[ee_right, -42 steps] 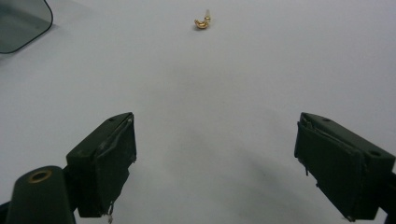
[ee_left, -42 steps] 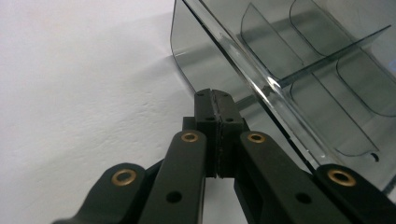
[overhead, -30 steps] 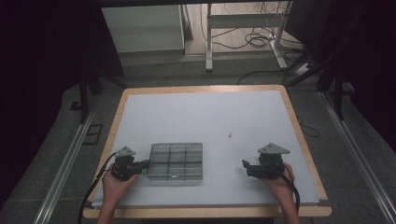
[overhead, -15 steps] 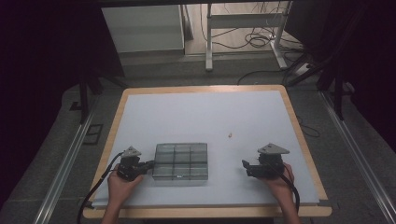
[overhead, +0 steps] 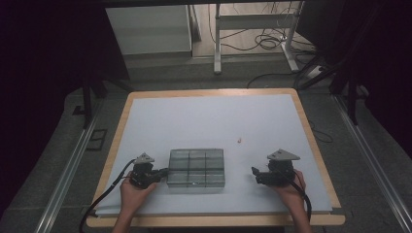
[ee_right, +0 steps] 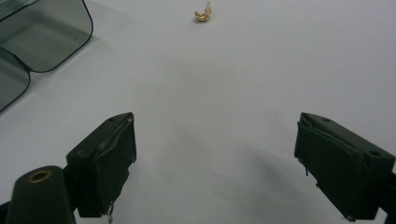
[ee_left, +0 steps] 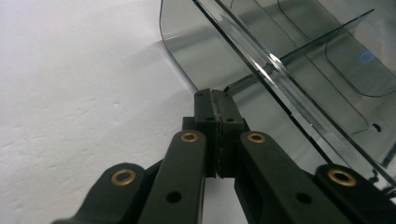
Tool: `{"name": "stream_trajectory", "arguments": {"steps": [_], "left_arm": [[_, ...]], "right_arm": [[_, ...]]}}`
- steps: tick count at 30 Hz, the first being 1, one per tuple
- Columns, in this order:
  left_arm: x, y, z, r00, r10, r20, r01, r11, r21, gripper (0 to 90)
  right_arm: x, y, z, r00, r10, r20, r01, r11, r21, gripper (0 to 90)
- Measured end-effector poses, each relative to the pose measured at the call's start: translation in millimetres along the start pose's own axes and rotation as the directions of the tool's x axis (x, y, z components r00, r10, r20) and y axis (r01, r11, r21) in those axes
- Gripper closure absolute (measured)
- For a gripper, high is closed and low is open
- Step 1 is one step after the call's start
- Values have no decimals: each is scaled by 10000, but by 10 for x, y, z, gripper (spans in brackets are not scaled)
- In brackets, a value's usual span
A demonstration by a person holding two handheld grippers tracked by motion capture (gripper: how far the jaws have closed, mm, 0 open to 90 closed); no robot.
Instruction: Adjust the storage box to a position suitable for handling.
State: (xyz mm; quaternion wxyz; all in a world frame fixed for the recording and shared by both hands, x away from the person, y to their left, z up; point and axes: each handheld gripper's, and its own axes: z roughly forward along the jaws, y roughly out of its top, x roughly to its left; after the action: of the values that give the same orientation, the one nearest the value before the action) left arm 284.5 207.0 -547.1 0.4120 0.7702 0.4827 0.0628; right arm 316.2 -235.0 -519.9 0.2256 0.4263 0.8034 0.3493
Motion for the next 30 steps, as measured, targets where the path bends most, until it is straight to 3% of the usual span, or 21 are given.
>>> {"name": "stream_trajectory", "arguments": {"steps": [8,24,28,30], "left_arm": [[15,1,-20,9999,107,105,-106,9999,-70,875],[45,22,-341,9991,311,-290,-331,9968,-729,866],[30,17,-381,9988,347,-355,-374,9962,-788,827],[21,12,-404,9987,377,-348,-404,9961,-780,750]], "right_arm": [[1,-4,8,10000,10,4,-10,10000,22,120],[-11,-8,1,10000,23,32,-23,10000,1,120],[-7,-8,0,10000,-6,37,6,10000,11,120],[-5,-6,-4,10000,-6,43,6,10000,16,119]]}}
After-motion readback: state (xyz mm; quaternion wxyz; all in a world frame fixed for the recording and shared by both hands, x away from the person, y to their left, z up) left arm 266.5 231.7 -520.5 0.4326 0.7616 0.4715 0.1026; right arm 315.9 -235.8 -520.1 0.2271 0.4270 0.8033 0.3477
